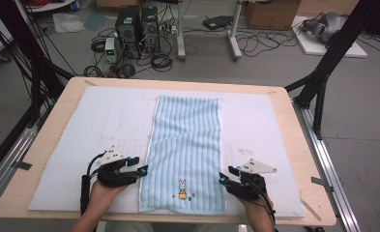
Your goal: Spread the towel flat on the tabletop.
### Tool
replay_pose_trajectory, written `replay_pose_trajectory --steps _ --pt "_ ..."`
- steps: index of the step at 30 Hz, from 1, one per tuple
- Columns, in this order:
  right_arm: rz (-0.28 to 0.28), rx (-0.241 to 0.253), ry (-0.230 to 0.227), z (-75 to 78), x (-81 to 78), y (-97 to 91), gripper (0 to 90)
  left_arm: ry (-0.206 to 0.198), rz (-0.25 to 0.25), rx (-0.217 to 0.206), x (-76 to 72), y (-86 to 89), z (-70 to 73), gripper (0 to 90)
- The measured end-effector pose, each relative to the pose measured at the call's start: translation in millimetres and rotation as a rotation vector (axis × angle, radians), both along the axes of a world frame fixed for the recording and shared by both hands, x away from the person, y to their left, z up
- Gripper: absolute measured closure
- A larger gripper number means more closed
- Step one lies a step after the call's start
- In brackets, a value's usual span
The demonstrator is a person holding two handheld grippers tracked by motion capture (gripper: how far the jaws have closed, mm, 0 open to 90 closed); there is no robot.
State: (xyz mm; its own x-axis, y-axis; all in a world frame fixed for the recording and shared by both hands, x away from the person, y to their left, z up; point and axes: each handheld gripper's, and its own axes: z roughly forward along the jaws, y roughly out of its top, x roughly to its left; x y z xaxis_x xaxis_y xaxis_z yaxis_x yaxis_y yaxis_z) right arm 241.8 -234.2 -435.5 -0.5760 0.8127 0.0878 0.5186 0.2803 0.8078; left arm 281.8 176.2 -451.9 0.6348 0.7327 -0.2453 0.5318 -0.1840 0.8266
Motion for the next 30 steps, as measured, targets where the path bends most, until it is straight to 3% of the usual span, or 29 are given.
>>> replay_pose_trajectory --steps 4,6,8,10,11,13,15,17,18,19,22,24,25,27,28,29,30 --pt "0.007 -0.043 0.02 -7.3 18.9 17.1 58.9 0.032 0.017 0.01 15.3 -4.0 -0.7 48.3" --pt "0.001 -0.073 0.042 -11.9 27.8 25.1 64.0 0.059 0.03 0.049 22.7 -9.4 -1.8 50.8" --pt "-0.006 -0.094 0.048 -13.2 34.0 30.8 73.5 0.038 0.051 0.087 25.1 -13.5 -1.0 61.2" --pt "0.004 -0.113 0.058 -11.2 38.4 33.7 84.8 -0.008 0.063 0.172 26.9 -15.7 0.3 82.1" --pt "0.004 -0.124 0.055 -10.9 40.7 35.0 85.8 0.012 0.064 0.154 30.4 -14.8 0.0 89.3" --pt "-0.007 -0.124 0.046 -11.4 45.5 36.5 86.0 0.013 0.069 0.162 36.1 -16.4 1.2 89.8" --pt "-0.032 -0.106 0.039 -13.0 50.4 36.8 85.7 0.012 0.08 0.164 41.0 -18.8 2.5 89.8" --pt "-0.051 -0.075 0.046 -14.3 53.0 36.1 83.7 0.022 0.11 0.094 42.2 -18.2 3.6 89.5" --pt "-0.053 -0.067 0.052 -14.3 52.5 35.6 81.7 0.024 0.124 0.071 42.2 -18.5 4.0 82.3" --pt "-0.051 -0.067 0.046 -14.7 51.3 35.1 80.0 0.023 0.121 0.053 42.6 -18.9 3.7 68.8" --pt "-0.052 -0.064 0.039 -14.4 48.8 31.7 74.1 0.007 0.111 0.088 45.1 -22.8 0.3 49.4" --pt "-0.054 -0.057 0.034 -14.2 49.1 29.8 72.3 0.011 0.106 0.124 46.1 -27.4 -0.3 47.5" --pt "-0.048 -0.054 0.036 -14.7 49.2 29.4 72.3 -0.007 0.096 0.158 45.1 -30.6 0.2 47.3" --pt "-0.046 -0.06 0.037 -15.3 49.2 30.0 73.0 -0.059 0.081 0.236 42.3 -38.4 0.3 55.4" --pt "-0.045 -0.059 0.038 -15.3 49.5 30.6 74.2 -0.077 0.035 0.246 41.8 -40.2 0.7 67.2" --pt "-0.042 -0.06 0.04 -15.3 50.0 31.1 76.6 -0.095 0.028 0.266 41.5 -43.6 0.8 80.5" --pt "-0.034 -0.06 0.043 -15.4 50.2 31.6 79.9 -0.112 0.028 0.293 42.2 -47.5 0.9 86.0"
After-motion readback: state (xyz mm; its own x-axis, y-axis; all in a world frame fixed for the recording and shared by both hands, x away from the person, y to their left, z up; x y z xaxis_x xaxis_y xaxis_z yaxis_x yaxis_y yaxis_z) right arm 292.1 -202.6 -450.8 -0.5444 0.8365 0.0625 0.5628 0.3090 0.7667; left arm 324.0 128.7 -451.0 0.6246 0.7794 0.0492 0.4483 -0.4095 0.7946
